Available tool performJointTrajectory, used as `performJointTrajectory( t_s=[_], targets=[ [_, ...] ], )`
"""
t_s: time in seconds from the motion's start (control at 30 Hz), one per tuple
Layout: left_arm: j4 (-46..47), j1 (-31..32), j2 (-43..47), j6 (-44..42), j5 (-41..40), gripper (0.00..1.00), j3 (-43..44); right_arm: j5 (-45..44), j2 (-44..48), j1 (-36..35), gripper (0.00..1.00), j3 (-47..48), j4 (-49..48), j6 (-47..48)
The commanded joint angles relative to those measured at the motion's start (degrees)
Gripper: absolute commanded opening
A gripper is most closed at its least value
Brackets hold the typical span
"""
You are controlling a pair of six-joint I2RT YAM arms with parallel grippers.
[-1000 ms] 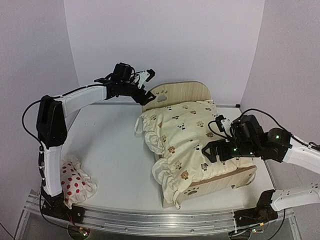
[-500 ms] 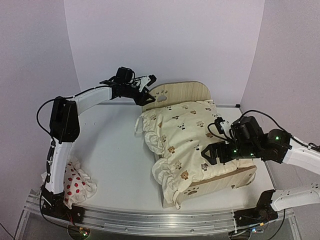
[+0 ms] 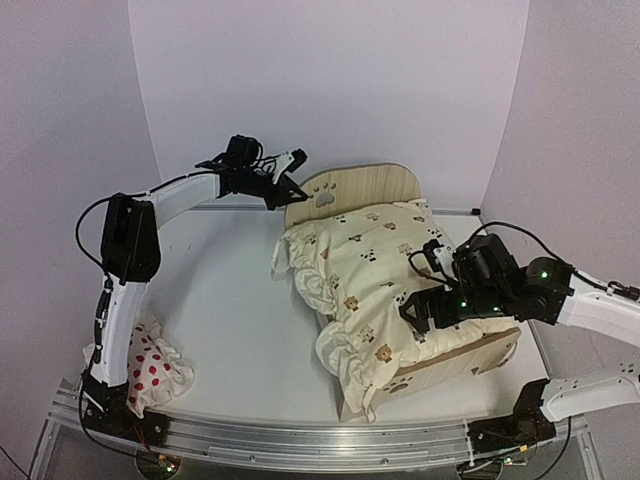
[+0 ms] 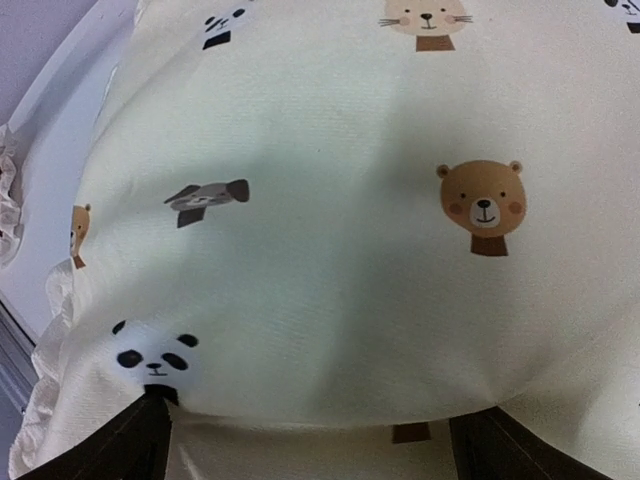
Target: Set up the pet bed
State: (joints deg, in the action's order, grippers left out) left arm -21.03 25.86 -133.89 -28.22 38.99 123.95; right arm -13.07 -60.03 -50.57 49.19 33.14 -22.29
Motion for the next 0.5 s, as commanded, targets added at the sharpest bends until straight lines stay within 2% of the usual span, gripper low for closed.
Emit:
performJointTrajectory(
  t_s=[0.0, 0.17, 0.3, 0.47],
  targets=[
    [5.9, 0.0, 2.9, -0.4, -8.6, 0.00, -2.1, 1.7, 0.0, -0.1, 0.98, 3.9, -0.4, 0.9],
    [8.2, -1.8, 7.2, 3.6, -15.6, 0.00, -8.1, -1.8, 2.0, -0.1, 0.98, 7.6, 0.6, 3.6],
    [12.5, -3.4, 14.3, 6.8, -21.1, 0.00, -19.5, -4.5, 2.2, -0.1, 0.98, 9.9, 1.8, 4.5],
    [12.8, -4.4, 21.8, 10.9, -31.4, 0.00, -30.2, -3.8, -0.1, -0.1, 0.98, 10.6, 1.9, 4.1]
  ],
)
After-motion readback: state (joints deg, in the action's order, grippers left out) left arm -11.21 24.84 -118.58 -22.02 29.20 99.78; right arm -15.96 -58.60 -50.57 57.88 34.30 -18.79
